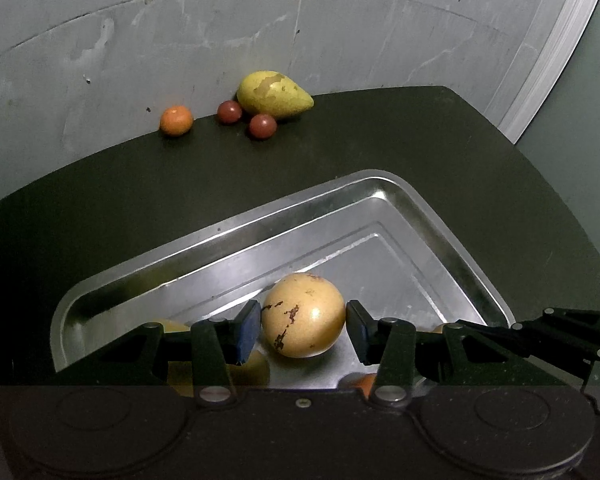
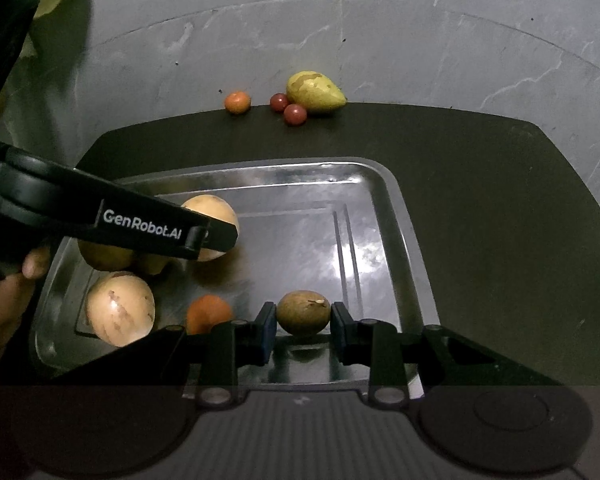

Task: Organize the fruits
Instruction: 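Carry the beige fruit with the left tool while the right tool carries the brown fruit over the tray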

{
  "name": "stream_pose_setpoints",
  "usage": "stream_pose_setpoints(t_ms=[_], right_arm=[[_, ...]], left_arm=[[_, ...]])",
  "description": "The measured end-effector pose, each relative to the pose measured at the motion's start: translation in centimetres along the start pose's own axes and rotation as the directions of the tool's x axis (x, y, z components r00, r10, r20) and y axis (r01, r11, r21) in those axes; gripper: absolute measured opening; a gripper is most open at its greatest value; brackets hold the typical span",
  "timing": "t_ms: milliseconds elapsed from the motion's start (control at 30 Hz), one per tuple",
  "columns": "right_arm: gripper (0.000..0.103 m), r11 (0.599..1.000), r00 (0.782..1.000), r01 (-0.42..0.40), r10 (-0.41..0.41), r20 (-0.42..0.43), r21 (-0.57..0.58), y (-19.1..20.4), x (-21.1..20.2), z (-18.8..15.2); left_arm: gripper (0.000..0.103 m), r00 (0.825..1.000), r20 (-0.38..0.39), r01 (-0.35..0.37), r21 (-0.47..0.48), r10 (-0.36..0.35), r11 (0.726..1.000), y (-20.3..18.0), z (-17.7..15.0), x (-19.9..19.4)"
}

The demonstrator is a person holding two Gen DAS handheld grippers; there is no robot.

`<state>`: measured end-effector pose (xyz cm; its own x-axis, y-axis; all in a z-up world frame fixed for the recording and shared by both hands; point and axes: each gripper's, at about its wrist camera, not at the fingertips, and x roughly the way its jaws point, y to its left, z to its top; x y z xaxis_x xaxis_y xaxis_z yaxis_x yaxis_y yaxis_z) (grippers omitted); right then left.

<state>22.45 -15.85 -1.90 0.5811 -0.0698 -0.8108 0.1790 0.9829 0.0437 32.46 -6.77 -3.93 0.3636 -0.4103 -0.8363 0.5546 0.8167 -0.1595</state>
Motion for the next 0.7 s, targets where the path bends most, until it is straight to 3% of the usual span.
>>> stream_pose_setpoints(t_ms=[700], right_arm=[[0.033, 1.000, 1.000, 0.000, 0.000, -0.009, 0.000, 0.11, 0.12, -0.42]], left_arm=[[0.049, 1.000, -0.011, -0.020, 0.008, 0.020, 1.000, -0.36, -0.17, 0.38]])
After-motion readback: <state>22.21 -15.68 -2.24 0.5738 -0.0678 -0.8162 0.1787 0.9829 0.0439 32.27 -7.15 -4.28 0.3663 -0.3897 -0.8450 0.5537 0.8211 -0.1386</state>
